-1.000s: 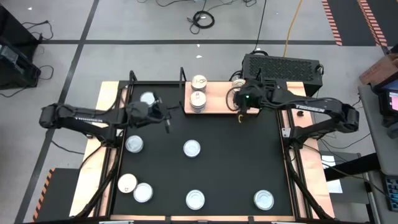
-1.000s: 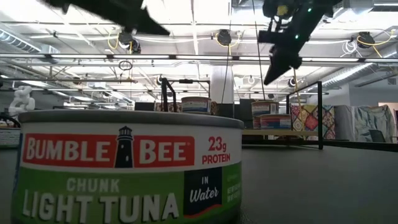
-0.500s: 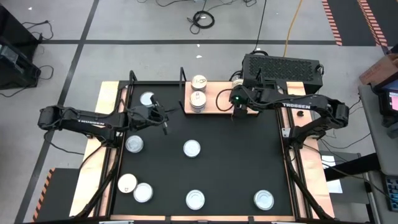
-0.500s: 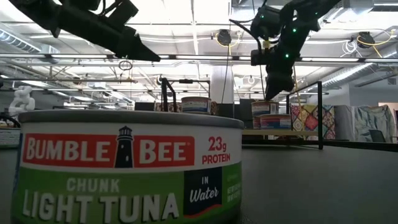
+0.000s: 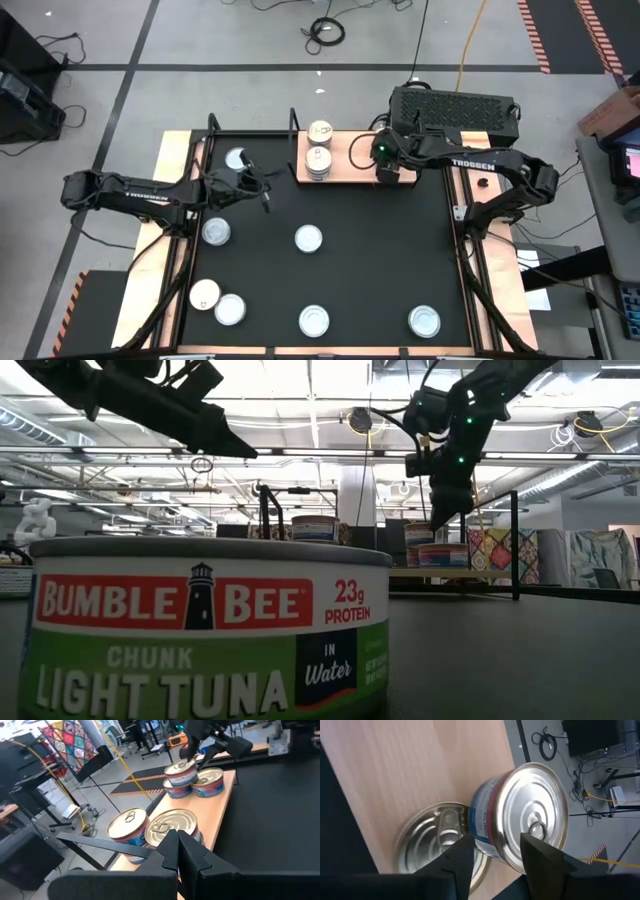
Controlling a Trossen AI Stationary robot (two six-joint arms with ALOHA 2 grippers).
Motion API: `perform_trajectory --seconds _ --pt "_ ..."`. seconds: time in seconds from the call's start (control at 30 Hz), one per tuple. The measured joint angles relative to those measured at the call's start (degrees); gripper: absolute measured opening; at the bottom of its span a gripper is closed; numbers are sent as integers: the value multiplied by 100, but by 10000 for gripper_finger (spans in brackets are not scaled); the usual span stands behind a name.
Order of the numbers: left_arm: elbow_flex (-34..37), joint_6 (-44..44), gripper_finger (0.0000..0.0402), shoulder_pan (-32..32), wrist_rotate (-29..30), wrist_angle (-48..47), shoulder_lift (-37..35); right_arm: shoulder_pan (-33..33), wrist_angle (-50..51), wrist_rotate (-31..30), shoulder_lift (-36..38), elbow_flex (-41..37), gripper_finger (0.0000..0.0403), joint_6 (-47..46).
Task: Stack canned seafood by type on shelf
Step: Stack the blue pink tuna can on top of the other blue pink tuna can on the shelf
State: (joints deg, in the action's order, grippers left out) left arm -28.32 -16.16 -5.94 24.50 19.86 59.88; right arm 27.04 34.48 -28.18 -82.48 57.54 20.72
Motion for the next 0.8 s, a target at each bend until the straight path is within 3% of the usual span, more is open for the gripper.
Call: perform_trajectory --seconds 0.4,0.63,0.8 --pt "0 42 0 -3 -32 24 0 188 -24 246 2 0 79 383" --pt "0 10 0 -3 -38 22 0 218 -30 258 9 2 12 496" --pt "0 -73 0 -4 -40 22 0 219 -26 227 13 2 3 504"
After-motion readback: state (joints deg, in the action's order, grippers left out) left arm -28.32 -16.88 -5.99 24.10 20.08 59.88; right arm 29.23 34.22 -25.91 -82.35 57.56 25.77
